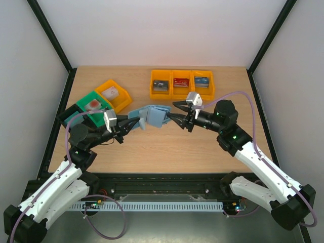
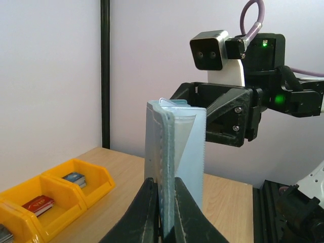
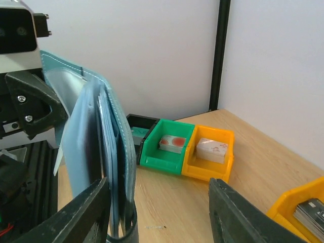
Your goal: Take the credit cards out of the card holder
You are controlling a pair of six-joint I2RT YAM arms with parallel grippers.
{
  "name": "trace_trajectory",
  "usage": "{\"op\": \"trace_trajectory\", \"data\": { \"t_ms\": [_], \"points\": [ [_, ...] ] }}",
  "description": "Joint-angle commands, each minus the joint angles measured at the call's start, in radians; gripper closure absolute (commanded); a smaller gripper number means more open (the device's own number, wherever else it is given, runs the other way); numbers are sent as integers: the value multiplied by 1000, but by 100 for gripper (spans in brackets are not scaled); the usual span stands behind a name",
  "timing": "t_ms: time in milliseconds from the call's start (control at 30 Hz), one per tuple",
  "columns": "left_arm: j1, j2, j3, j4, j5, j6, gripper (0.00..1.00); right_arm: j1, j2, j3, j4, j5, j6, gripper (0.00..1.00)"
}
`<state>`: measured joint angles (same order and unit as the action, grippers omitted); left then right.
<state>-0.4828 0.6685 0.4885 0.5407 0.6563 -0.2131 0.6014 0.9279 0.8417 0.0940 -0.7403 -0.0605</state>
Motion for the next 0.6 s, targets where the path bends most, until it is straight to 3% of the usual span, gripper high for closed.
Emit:
{"op": "trace_trajectory", "data": {
  "t_ms": [0, 367, 500, 567],
  "points": [
    [4, -14, -6, 69, 18, 14, 98, -15, -4, -7, 23, -18, 24, 50],
    [4, -9, -7, 70, 15, 14, 98, -15, 74, 34, 29, -105, 91, 44],
    [4, -8, -14, 72, 17, 14, 98, 7, 109, 34, 97, -101, 158, 49],
    [4, -6, -16, 73, 9, 8, 98, 49, 146, 60, 92, -106, 155, 59]
  ]
}}
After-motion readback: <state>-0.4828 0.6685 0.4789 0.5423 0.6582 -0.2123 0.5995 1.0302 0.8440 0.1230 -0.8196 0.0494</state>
